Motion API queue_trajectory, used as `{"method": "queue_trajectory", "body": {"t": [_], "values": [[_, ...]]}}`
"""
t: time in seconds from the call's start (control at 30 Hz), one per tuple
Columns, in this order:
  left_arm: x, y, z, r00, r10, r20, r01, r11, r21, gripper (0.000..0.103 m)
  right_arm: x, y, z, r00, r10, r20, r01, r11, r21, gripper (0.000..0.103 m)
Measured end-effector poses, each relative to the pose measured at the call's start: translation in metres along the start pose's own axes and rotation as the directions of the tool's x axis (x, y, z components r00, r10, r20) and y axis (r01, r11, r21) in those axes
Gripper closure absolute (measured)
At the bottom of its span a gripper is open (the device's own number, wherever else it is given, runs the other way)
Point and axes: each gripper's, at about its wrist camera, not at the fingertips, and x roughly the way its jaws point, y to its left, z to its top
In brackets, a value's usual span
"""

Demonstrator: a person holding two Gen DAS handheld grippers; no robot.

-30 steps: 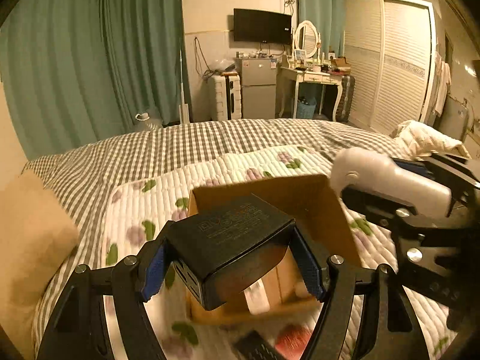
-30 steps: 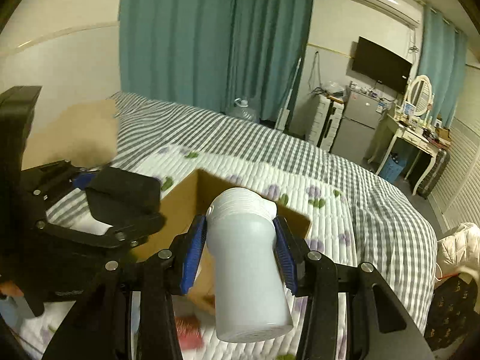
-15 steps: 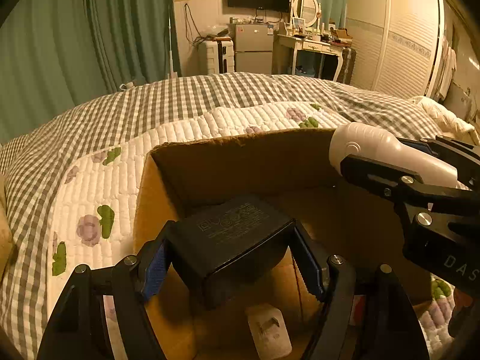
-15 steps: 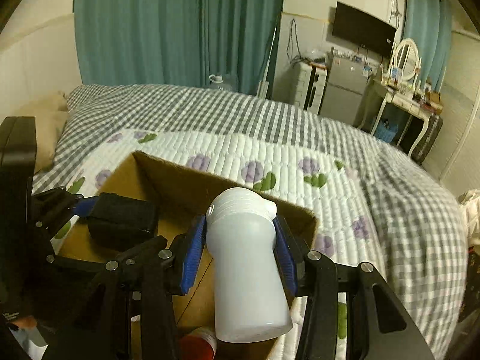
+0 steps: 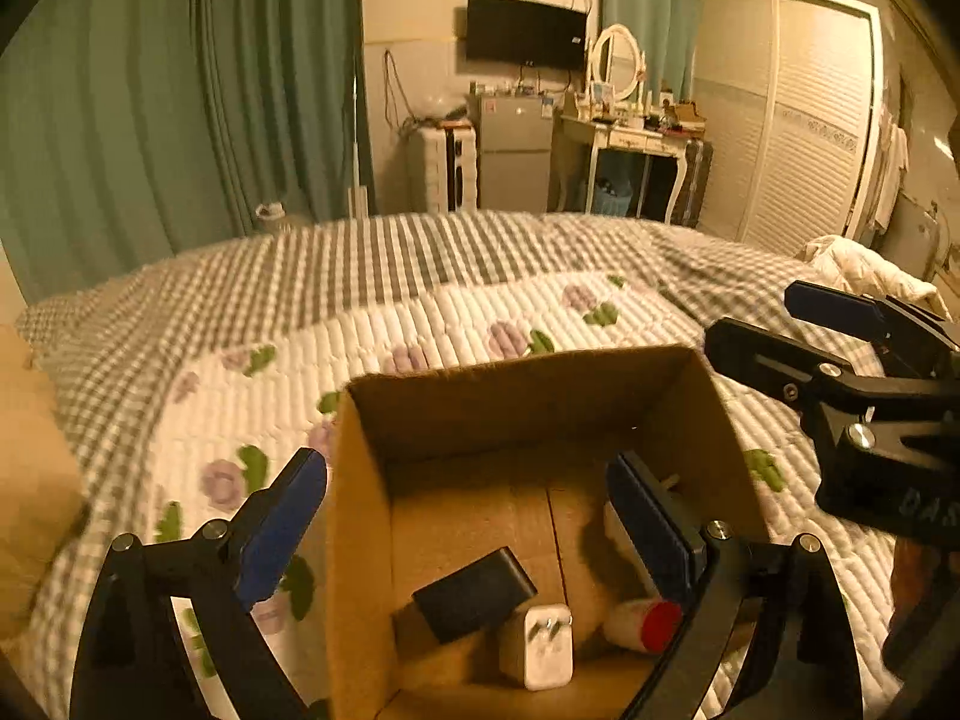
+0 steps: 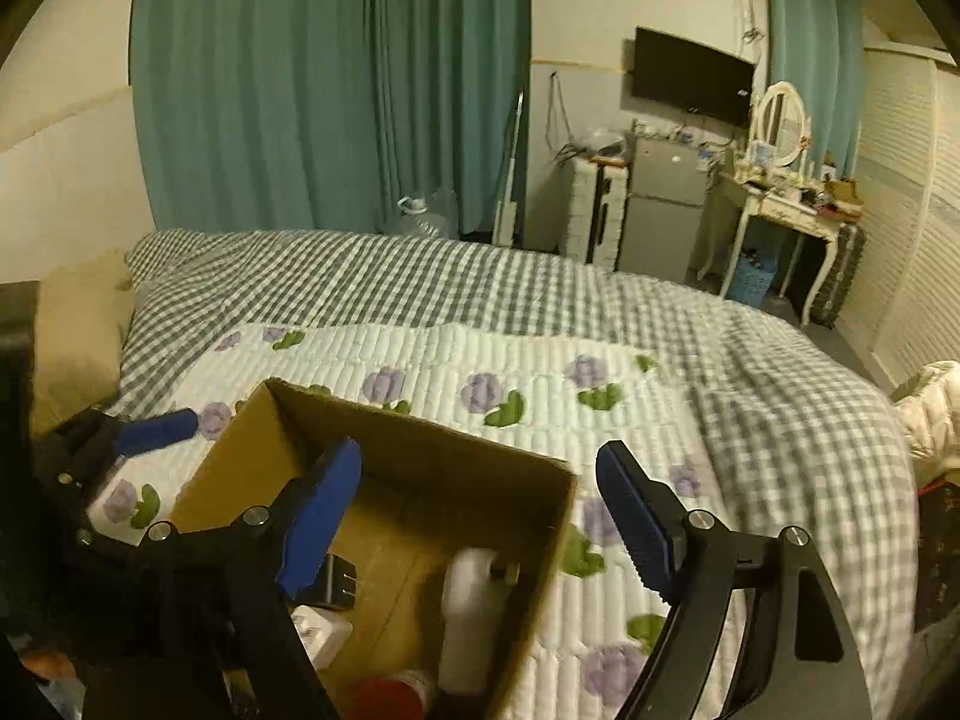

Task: Organize rigid objects
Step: 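Drop the black block and white bottle into the box, opening both tools, then grasp the blue earbud case with the left tool while the right grasps the remote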

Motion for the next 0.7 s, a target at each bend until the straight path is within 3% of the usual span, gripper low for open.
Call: {"method": "queue_trajectory", "body": {"t": [0.2,0.4,0.57,0.7], "values": [[-0.076,0.002,-0.013,0.996,0.022,0.086,-0.023,1.0,0.01,0.0,-0.07,-0.001,-0.005,0.999,-0.033,0.02,0.034,0.999,-0.021,0.022],[-0.119,-0.002,-0.048,0.994,0.047,0.097,-0.047,0.999,0.001,0.0,-0.133,0.018,-0.033,0.999,-0.01,0.052,0.013,0.998,-0.055,0.021],[-0.124,-0.005,-0.09,0.995,0.076,0.068,-0.075,0.997,-0.016,0.0,-0.15,0.041,-0.071,0.999,-0.011,0.031,0.014,0.995,-0.096,0.02],[-0.101,0.0,-0.124,0.998,0.062,0.005,-0.061,0.997,-0.044,0.0,-0.137,0.06,-0.106,1.0,-0.009,-0.019,0.007,0.995,-0.101,0.018]]}}
